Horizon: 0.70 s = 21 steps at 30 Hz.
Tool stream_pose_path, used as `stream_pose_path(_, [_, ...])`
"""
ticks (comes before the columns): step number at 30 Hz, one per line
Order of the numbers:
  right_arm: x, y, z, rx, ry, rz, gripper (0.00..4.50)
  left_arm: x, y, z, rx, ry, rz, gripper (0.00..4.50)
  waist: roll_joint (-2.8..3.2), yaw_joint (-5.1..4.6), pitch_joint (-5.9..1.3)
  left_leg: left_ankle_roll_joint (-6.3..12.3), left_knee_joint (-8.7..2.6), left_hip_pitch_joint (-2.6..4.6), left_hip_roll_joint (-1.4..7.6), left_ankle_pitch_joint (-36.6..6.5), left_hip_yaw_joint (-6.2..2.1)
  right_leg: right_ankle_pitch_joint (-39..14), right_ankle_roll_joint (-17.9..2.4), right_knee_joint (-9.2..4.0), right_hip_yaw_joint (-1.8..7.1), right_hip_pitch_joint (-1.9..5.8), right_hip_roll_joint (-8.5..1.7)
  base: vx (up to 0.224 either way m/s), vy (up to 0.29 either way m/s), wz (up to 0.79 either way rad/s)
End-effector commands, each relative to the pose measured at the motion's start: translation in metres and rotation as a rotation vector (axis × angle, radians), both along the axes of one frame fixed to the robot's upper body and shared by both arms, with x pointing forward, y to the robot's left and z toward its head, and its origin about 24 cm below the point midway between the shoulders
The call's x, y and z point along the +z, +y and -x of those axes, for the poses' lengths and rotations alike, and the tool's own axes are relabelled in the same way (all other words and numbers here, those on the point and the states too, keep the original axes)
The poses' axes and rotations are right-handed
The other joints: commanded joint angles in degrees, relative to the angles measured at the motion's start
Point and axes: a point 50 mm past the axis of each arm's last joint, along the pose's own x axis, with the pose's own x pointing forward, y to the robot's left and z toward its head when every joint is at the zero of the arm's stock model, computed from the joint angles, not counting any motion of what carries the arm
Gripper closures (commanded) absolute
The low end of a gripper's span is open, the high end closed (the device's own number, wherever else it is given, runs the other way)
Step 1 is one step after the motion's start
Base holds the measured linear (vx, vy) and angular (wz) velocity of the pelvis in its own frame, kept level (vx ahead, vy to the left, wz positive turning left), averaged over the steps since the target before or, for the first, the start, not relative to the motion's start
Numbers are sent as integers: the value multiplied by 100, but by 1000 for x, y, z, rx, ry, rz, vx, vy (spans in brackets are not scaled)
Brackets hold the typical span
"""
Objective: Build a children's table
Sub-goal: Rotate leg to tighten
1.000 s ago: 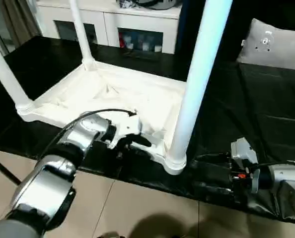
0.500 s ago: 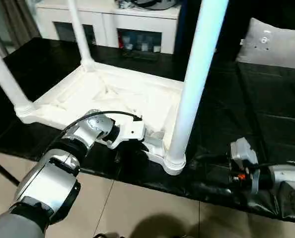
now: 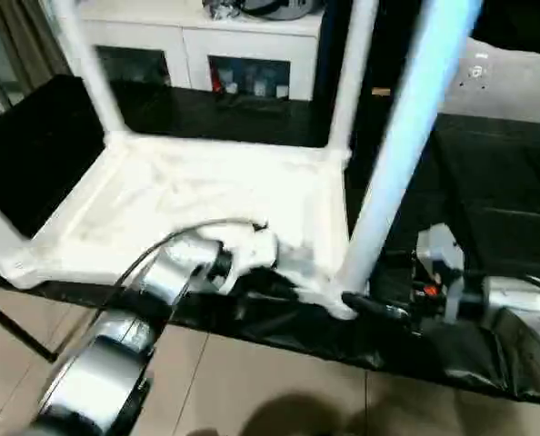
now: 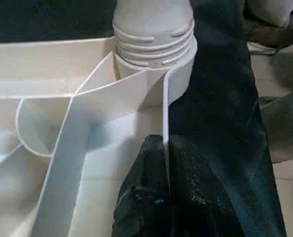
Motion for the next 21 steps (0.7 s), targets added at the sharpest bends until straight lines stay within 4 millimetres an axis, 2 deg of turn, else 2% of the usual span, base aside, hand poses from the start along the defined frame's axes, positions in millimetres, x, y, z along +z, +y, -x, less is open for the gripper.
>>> stream_pose_path(1, [3, 3, -5, 35, 9, -18, 47, -8, 2, 6, 13, 47, 6, 450, -179, 24, -308, 550, -397, -19, 257, -1144, -79, -3244, -547, -576, 239, 288, -412, 0, 0, 0])
stream_pose_path(2, [3, 3, -6, 49, 17, -21, 56, -7, 1, 6, 18, 48, 9, 450, -189, 14, -301, 533, -411, -31, 269, -1140, -92, -3303, -510, -576, 230, 290, -419, 0, 0, 0])
stream_pose_path(3, [4, 3, -8, 69, 26, -25, 66, -6, 1, 7, 22, 46, 11, 450, -174, 12, -309, 523, -408, -33, 273, -1146, -96, -3284, -500, -567, 227, 288, -412, 0, 0, 0])
stream_pose_path(4, [5, 3, -10, 85, 33, -29, 66, -6, 3, 6, 19, 28, -21, 450, -229, 0, -311, 534, -413, -40, 284, -1122, -95, -3218, -503, -562, 234, 284, -411, 0, 0, 0])
stream_pose_path(5, [7, 2, -13, 113, 41, -29, 84, -7, 9, 5, 11, 8, -91, 450, -191, 7, -320, 541, -414, -32, 288, -1141, -107, -3173, -530, -540, 233, 280, -413, 0, 0, 0])
stream_pose_path(8, [8, 0, -15, 137, 45, -19, 99, -6, 12, 4, 10, -7, -120, 450, -183, 18, -326, 547, -421, -36, 308, -1066, -103, -2921, -599, -522, 252, 285, -413, 0, 0, 0])
stream_pose_path(10, [8, 0, -17, 153, 52, -9, 112, -7, 14, 4, 9, -10, -145, 450, -148, 29, -332, 529, -431, -35, 327, -1054, -109, -2667, -705, -487, 266, 292, -417, 0, 0, 0])
stream_pose_path(11, [7, 0, -17, 158, 55, -6, 131, -8, 15, 4, 8, -10, -153, 450, -175, 16, -340, 525, -428, -43, 322, -1078, -103, -2567, -774, -471, 261, 304, -415, 0, 0, 0])
stream_pose_path(13, [4, 1, -18, 172, 71, -3, 140, -9, 16, 3, 19, -22, -179, 450, -185, 14, -327, 506, -423, -33, 311, -1130, -92, -2644, -791, -486, 262, 298, -416, 0, 0, 0])
stream_pose_path(17, [4, 3, -20, 194, 77, -4, 178, -8, 16, 2, 41, -30, -187, 450, -187, 13, -311, 461, -421, -20, 297, -1200, -93, -2985, -694, -527, 251, 290, -414, 0, 0, 0])
stream_pose_path(18, [4, 5, -21, 209, 78, -6, 183, -7, 16, 1, 44, -34, -195, 450, -132, 13, -317, 436, -423, -10, 299, -1233, -99, -2994, -688, -535, 248, 286, -411, 0, 0, 0])
stream_pose_path(21, [4, 7, -22, 220, 81, -10, 204, -7, 16, -1, 48, -38, -204, 450, -157, 11, -319, 429, -422, -16, 292, -1271, -97, -2972, -681, -535, 245, 291, -402, 0, 0, 0])
